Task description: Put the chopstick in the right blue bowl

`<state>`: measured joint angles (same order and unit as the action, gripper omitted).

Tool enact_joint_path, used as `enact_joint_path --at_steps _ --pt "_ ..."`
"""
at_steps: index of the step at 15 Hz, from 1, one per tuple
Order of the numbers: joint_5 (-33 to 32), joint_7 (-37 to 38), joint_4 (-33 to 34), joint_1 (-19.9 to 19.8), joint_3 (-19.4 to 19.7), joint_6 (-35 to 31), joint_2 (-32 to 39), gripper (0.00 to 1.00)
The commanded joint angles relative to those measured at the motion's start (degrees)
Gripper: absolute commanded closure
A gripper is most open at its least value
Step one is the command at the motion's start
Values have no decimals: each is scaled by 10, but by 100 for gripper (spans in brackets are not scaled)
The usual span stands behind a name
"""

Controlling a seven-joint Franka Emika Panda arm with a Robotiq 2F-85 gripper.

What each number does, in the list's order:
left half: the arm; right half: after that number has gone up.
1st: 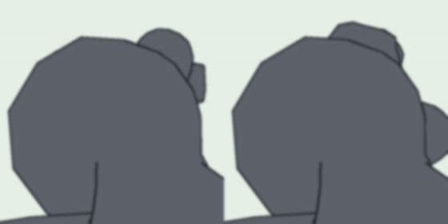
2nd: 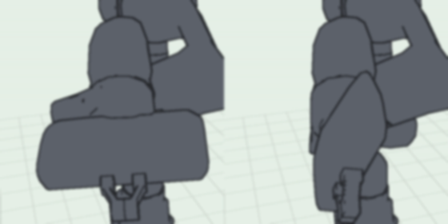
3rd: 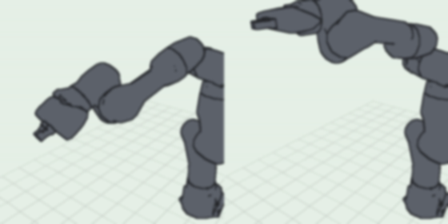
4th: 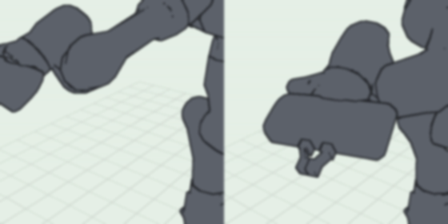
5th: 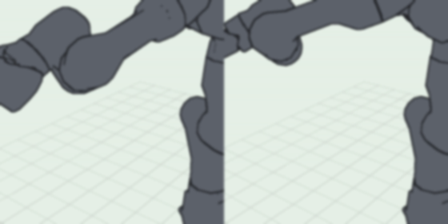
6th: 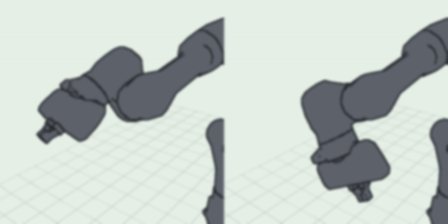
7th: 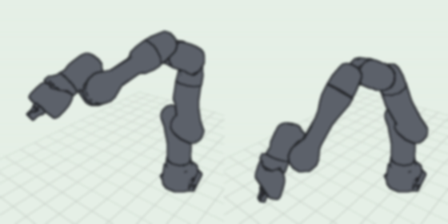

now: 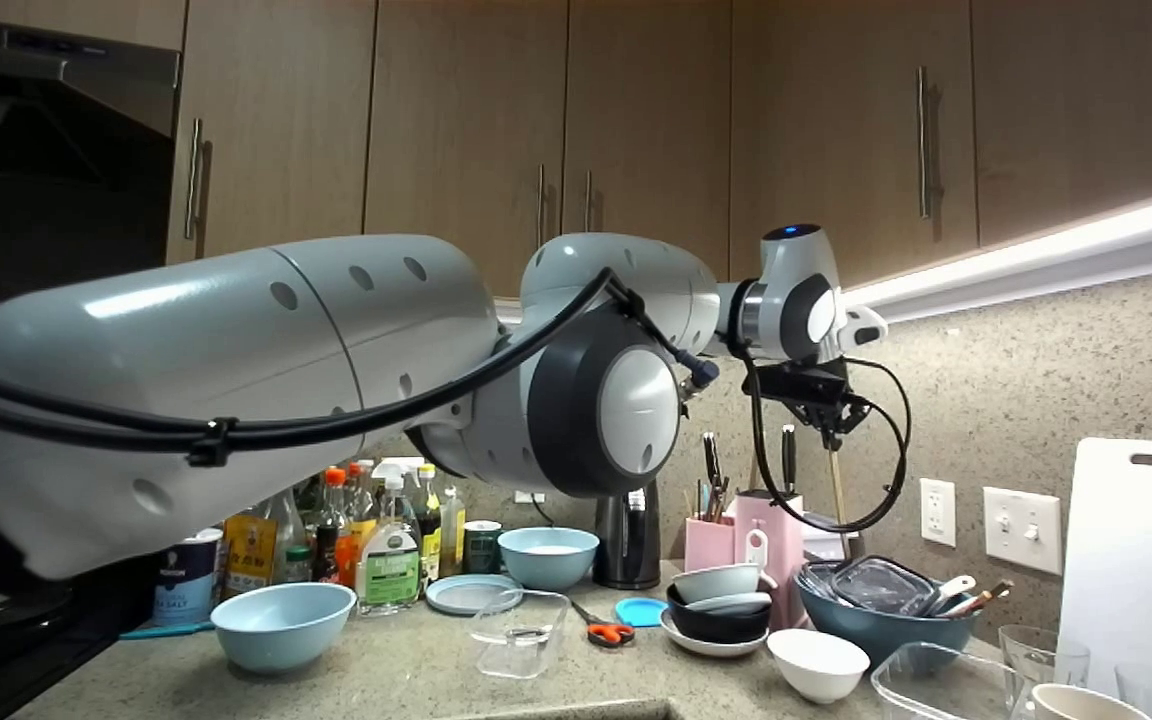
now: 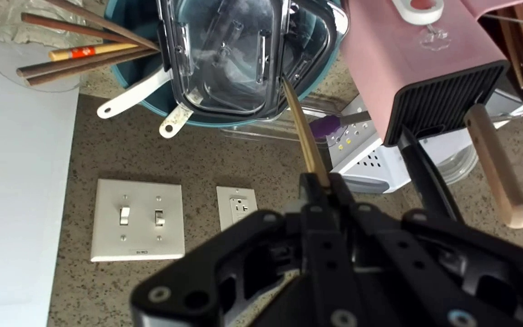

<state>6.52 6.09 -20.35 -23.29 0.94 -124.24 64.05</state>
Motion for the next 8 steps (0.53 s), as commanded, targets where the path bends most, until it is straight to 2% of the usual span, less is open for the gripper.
enact_joint_path --at_steps 1,5,7,8 --pt "-45 -52 -10 19 27 11 -15 98" --pt "-76 -122 -5 33 40 -9 -9 98" --pt "-71 -154 -3 24 32 -19 -12 98" --pt "-66 -115 -9 32 33 -17 -8 94"
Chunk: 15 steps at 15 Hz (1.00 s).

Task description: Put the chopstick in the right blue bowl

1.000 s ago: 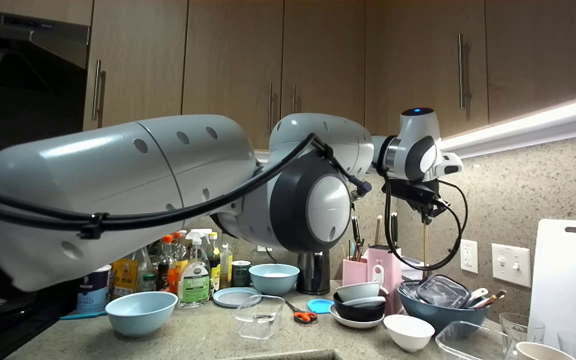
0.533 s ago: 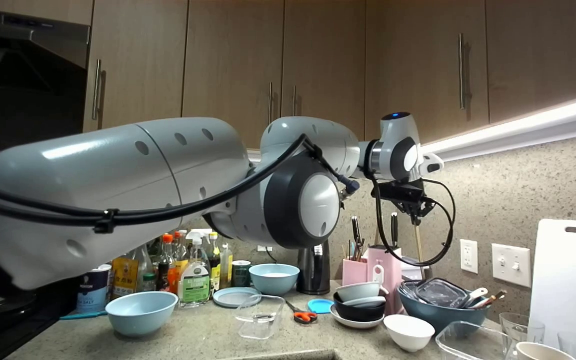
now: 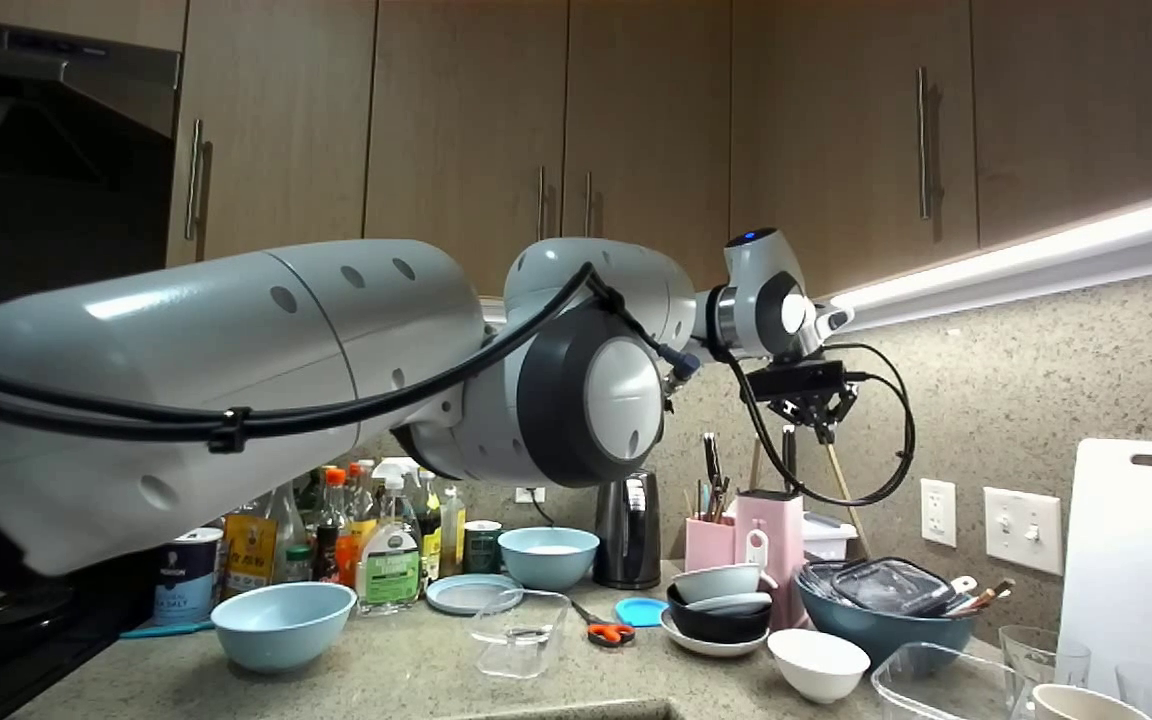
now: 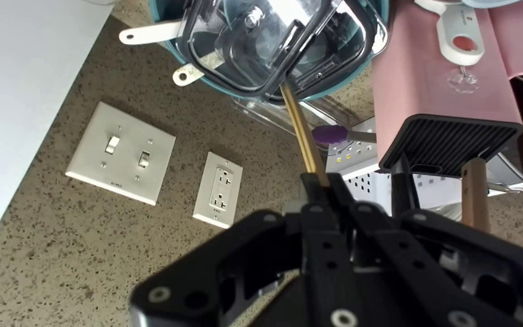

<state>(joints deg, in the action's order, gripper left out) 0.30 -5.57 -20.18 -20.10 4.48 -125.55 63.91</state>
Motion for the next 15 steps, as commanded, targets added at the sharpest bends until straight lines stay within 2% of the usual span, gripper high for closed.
enact_joint_path --at_steps 1,4,5,6,9,13,15 --pt "-4 -9 -10 -2 -3 -5 -7 94" --pt "-4 -18 -9 -7 -3 -6 -8 94" --pt "-11 -17 -8 -2 3 -10 -6 98" --pt "-18 -19 -8 6 9 -16 -3 98" --pt "-66 -6 -9 46 47 -34 8 98" --pt "-151 51 -7 112 118 -64 32 98" --pt "-180 73 -5 141 140 -75 44 98"
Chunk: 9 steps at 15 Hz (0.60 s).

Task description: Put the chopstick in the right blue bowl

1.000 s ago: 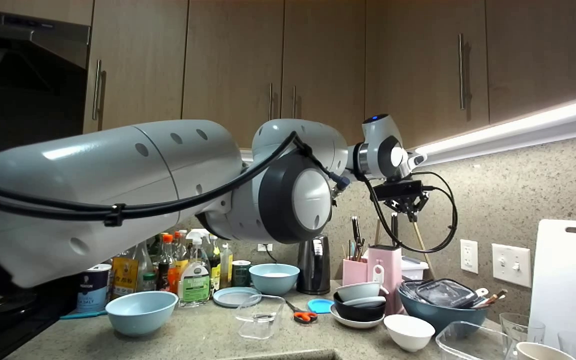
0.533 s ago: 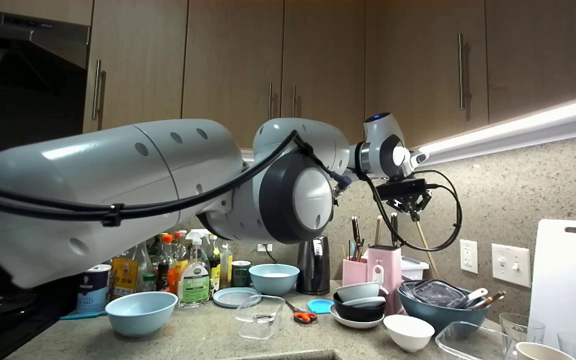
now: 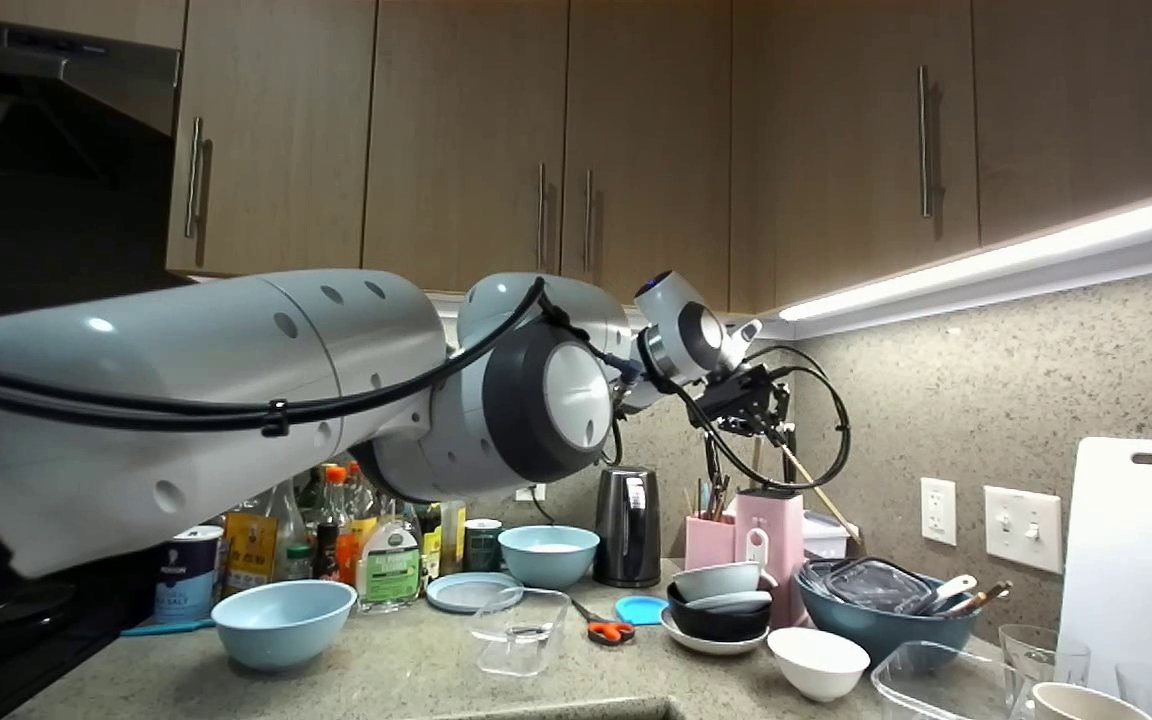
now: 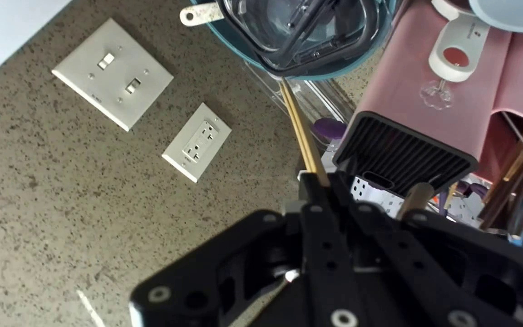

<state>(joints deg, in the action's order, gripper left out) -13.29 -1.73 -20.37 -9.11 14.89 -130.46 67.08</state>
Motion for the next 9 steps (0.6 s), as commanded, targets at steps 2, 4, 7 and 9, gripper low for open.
enact_joint_path --at_steps 2,4,7,9 --pt "-60 59 -2 50 49 -34 21 98" --pt "-50 48 -8 52 37 -19 15 94" --pt "-60 61 -7 59 49 -19 18 94" --pt "-58 45 -8 56 44 -23 19 98"
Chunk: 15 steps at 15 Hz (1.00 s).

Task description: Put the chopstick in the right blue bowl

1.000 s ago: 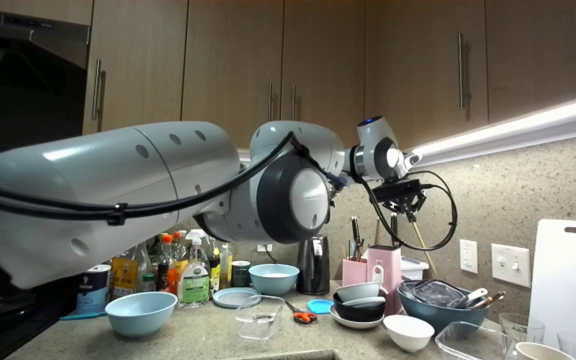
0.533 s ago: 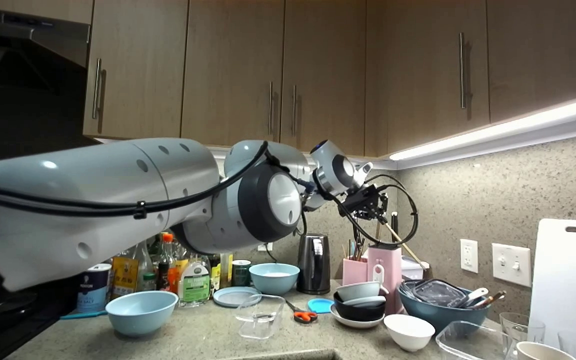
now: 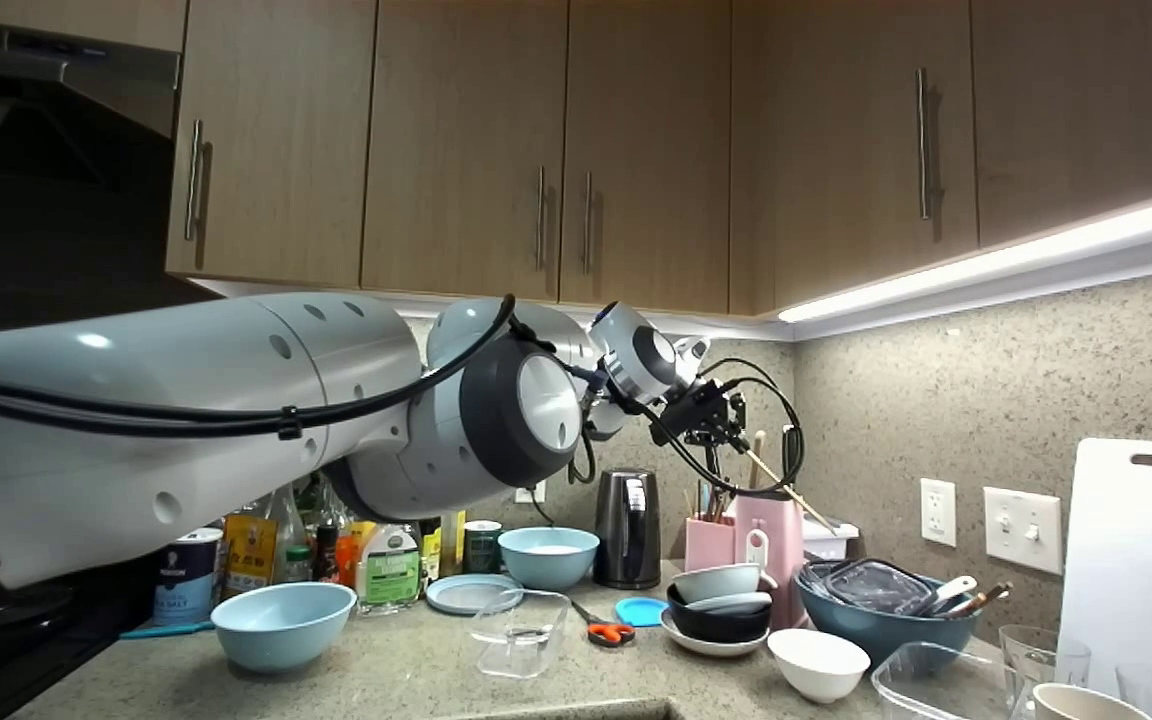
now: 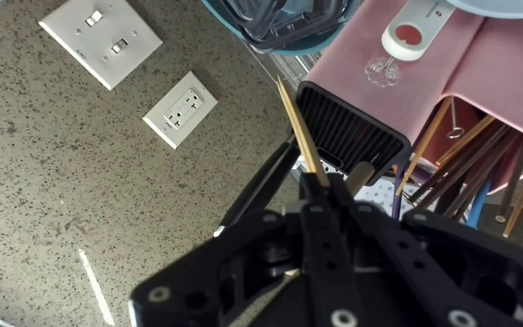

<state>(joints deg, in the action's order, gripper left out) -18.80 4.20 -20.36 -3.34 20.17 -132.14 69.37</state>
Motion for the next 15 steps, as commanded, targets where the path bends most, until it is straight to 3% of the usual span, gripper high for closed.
enact_joint_path --at_steps 1,4,10,15 --pt "-4 -27 -9 -4 -11 -12 -1 98" --pt "-8 -7 -7 -20 -1 -30 11 98" --pt "17 9 -1 -75 -23 -99 40 98" --pt "39 -60 -14 -92 -66 -100 41 98"
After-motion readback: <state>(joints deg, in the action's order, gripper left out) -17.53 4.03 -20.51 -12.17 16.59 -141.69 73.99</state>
